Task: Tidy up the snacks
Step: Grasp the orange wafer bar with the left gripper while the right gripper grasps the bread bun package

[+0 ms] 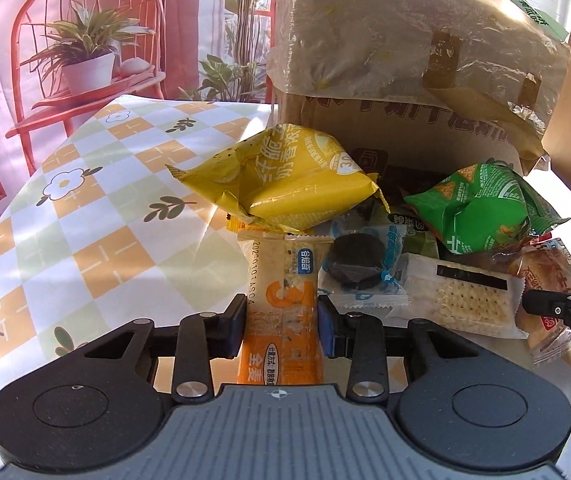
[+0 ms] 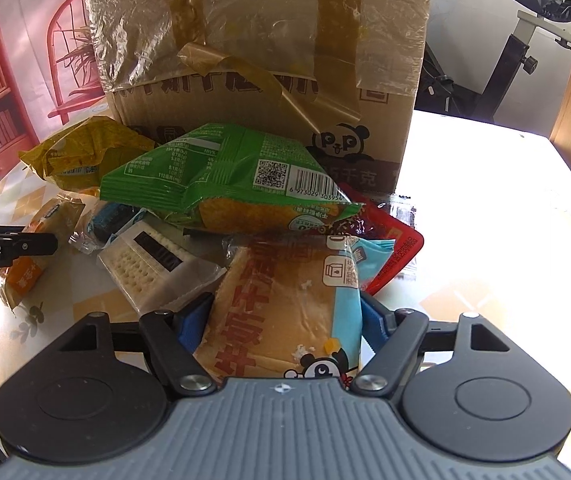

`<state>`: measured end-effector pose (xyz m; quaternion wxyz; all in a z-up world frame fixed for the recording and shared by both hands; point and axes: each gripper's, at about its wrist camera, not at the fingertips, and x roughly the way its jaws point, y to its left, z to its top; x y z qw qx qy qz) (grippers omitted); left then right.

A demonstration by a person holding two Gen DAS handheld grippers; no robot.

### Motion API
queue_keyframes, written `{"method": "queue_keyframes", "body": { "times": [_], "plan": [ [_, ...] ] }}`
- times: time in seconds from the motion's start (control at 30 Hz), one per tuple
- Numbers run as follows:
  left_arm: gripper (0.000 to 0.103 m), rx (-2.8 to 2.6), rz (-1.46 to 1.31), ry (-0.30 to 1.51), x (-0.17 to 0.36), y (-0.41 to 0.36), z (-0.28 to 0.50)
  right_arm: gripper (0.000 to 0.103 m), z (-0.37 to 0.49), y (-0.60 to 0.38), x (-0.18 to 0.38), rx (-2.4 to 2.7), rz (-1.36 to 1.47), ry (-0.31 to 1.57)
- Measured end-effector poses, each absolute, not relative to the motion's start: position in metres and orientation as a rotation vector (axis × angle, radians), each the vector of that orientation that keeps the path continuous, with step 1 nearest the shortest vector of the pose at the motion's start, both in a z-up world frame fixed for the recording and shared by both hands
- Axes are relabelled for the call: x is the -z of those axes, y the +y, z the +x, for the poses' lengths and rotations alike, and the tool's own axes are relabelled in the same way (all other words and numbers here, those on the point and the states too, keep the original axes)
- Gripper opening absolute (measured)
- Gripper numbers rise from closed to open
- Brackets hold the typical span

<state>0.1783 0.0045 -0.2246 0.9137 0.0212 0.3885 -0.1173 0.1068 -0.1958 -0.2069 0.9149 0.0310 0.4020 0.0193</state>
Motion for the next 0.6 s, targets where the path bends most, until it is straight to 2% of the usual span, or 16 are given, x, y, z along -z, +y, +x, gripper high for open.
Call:
{"method": "queue_keyframes", "body": {
  "times": [0.6],
  "plan": [
    [0.038,0.312,0.068,0.654,0.175,-0.025,0.153,0.076,0.091,-0.226,0.16,0.031,0.106,0.67]
  ]
}}
